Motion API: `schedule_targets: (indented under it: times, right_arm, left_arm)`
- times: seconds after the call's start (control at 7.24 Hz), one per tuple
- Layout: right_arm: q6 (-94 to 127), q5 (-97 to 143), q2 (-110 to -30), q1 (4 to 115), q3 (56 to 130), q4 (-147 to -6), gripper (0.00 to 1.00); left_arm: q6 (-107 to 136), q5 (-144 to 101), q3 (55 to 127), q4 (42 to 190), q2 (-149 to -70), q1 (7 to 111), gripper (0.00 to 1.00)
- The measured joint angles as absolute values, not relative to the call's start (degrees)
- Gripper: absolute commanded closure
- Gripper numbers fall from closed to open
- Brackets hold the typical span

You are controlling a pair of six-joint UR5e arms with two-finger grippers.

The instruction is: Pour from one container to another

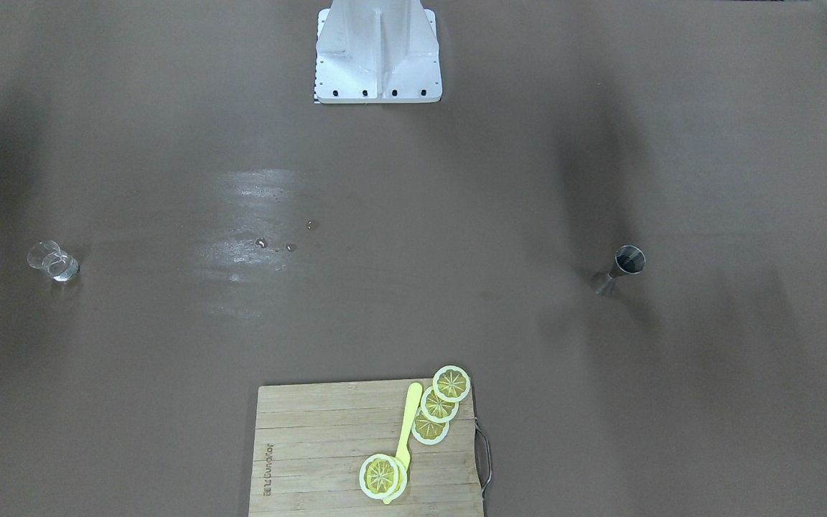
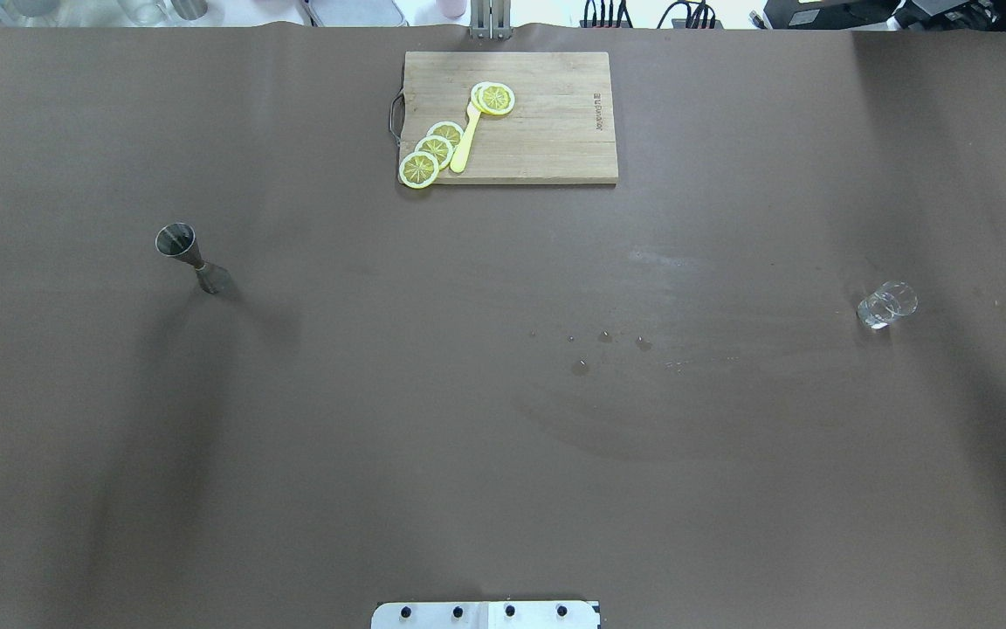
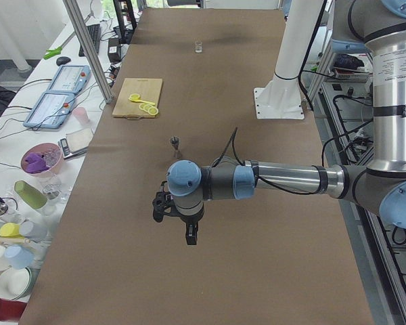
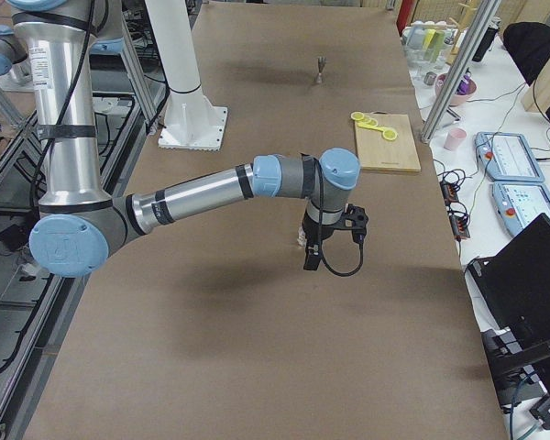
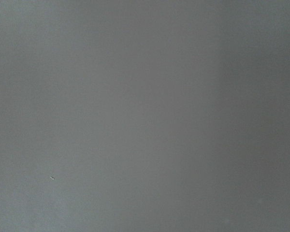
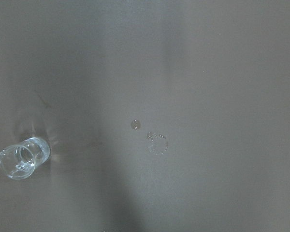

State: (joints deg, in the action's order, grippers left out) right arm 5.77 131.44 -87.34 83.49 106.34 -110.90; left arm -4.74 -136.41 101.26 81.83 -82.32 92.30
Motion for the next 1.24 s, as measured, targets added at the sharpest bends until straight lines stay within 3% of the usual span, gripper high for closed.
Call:
schedule_targets:
  times: [1.24]
  right_arm:
    - [5.2,131.6,-90.0,85.5,106.9,-110.8,0.00]
  left_arm:
    - [-4.7,-136.3,101.0,81.8,-82.0,92.3,0.02]
